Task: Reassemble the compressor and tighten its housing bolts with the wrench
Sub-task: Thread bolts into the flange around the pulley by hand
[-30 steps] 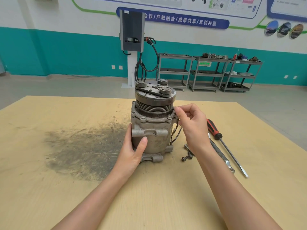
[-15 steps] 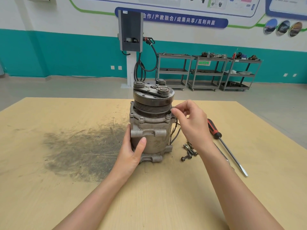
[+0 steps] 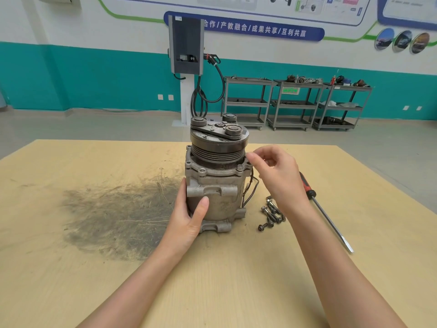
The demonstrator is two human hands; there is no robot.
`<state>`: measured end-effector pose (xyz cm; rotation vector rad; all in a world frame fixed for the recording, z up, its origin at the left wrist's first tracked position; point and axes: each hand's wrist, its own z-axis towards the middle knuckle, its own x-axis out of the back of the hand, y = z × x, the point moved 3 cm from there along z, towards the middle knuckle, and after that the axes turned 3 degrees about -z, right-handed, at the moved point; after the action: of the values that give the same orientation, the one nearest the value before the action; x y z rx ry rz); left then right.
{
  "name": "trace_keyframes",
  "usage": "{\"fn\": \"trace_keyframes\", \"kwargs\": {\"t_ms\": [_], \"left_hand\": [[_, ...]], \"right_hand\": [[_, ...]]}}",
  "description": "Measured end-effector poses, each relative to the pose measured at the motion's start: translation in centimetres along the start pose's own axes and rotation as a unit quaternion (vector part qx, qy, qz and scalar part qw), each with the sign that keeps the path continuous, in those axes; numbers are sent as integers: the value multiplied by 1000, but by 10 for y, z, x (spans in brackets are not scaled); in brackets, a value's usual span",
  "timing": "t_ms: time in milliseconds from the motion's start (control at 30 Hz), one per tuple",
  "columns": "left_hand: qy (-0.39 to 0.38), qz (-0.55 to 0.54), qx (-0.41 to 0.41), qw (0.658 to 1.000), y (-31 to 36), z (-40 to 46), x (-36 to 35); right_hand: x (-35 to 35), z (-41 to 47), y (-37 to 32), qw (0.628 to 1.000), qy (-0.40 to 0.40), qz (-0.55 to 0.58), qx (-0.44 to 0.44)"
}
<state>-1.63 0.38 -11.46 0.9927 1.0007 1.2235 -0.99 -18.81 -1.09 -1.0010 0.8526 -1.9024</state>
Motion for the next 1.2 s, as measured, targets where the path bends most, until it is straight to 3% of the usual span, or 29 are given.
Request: {"fn": "trace_keyframes", "kwargs": {"t_ms": [200, 1200], "left_hand": [[5, 3, -1, 1000, -1, 0, 0], [-3, -8, -14, 1000, -4, 3, 1]], "right_hand": [[1, -2, -1, 999, 18, -7, 35], [-11, -1, 6, 1000, 19, 9, 9]]}}
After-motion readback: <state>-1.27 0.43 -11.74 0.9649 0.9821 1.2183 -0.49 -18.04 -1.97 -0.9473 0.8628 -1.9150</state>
